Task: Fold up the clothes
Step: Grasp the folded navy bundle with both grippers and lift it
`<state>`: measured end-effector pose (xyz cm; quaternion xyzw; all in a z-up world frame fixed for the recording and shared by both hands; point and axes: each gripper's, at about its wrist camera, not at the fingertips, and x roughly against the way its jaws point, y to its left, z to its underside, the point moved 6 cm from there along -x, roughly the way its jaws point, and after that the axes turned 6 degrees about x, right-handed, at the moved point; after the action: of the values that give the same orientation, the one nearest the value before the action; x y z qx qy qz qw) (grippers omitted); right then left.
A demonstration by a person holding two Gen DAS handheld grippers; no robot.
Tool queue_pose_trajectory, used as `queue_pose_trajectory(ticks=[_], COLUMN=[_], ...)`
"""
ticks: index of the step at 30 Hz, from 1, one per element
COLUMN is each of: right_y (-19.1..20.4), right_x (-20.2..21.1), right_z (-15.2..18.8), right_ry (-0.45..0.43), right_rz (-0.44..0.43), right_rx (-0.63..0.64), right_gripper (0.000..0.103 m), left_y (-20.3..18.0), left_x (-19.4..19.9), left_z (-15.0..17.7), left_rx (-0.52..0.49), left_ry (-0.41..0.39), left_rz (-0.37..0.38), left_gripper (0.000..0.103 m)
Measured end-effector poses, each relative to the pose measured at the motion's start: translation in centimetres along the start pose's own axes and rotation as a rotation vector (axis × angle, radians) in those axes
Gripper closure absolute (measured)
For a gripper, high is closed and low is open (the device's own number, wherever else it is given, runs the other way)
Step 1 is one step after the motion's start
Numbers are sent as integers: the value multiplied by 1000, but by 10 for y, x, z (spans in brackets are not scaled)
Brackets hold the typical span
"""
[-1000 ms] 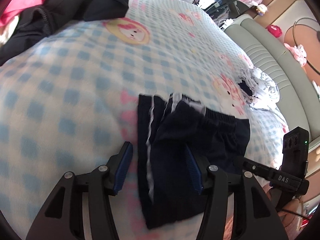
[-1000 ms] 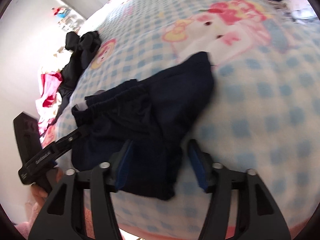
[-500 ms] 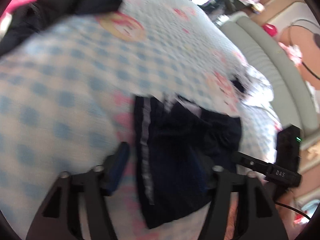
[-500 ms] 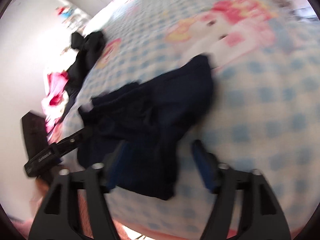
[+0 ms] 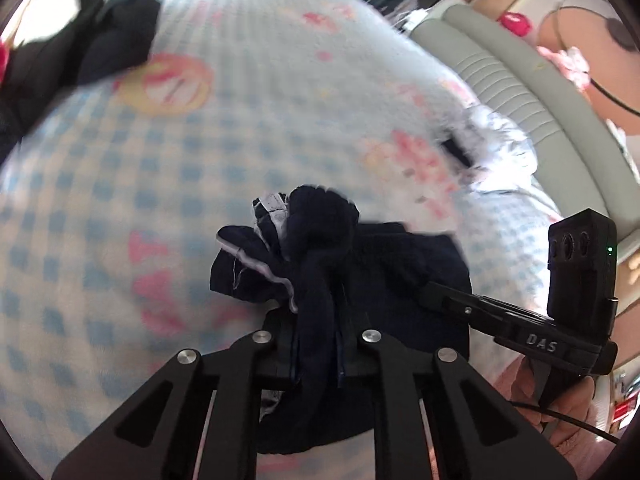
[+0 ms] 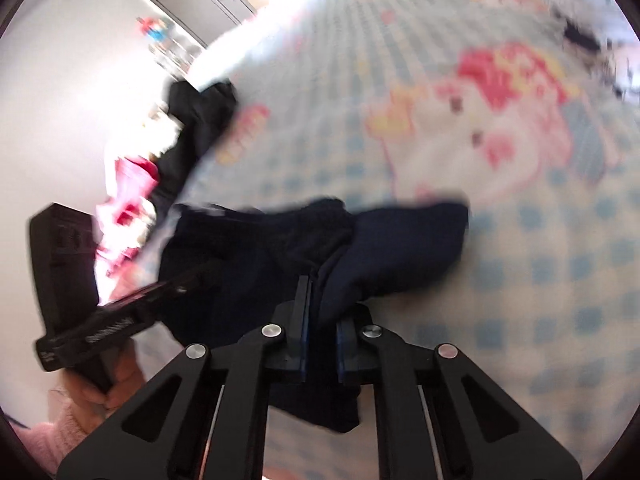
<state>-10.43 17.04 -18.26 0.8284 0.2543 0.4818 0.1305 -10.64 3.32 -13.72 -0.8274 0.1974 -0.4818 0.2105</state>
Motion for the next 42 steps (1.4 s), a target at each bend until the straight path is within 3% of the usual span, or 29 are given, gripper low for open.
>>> queue_pose_trajectory(ticks=[4, 7, 11, 16, 20, 25, 26, 29, 31, 32, 33, 34, 36, 38, 39, 42], right_y=[-10, -42, -88, -140, -170, -208, -224, -291, -336, -350, -355, -354, -344, -330, -319, -295], right_x=[58, 101, 140, 180, 230, 288, 291, 263, 223, 214, 216, 221, 236, 250, 251, 248], right_z=[-37, -59, -53, -64, -116, -206, -221, -242, -235, -229, -227, -224, -221, -219, -221, -226], right_ry=[-110, -192, -252, -273, -323, -421, -426, -367, -235, -227, -263, -297, -355, -369, -360, -349], right_rz=[-5, 44, 72, 124, 232, 301, 330, 371, 377, 369, 335, 299, 305, 388, 409, 409], right_rx=[23, -33, -104, -138, -81, -9, 0, -69, -176, -222, -236, -239, -218, -143, -89, 15], right_gripper=[95, 95, 95, 95, 95, 94, 94, 89, 79, 68, 65, 65, 65, 66, 71, 75], left_y=[-53, -98, -140, -203, -254, -318, -330, -308, -289, -279, -272, -270, -267, -270, -276, -299], left_x=[-1, -15, -49, -88, -118, -156, -163, -223, -264, -285, -291, -284, -258, -222, -218, -223], left_z=[-27, -37, -31, -82, -126, -180, -191, -201, -206, -209, -209, -211, -217, -221, -219, -208], left_rx=[-96, -157, -174, -199, -221, -248, -254, -158, -86, -50, -16, -2, -24, -83, -117, -218], left_ry=[-21, -32, -2, -15, -30, -49, -53, 45, 117, 152, 166, 135, -10, -230, -252, -202], left_rz=[50, 81, 165, 206, 234, 269, 276, 198, 138, 108, 127, 169, 175, 186, 204, 276], left_gripper=[90, 90, 90, 90, 90, 90, 88, 81, 81, 80, 78, 77, 71, 73, 73, 73])
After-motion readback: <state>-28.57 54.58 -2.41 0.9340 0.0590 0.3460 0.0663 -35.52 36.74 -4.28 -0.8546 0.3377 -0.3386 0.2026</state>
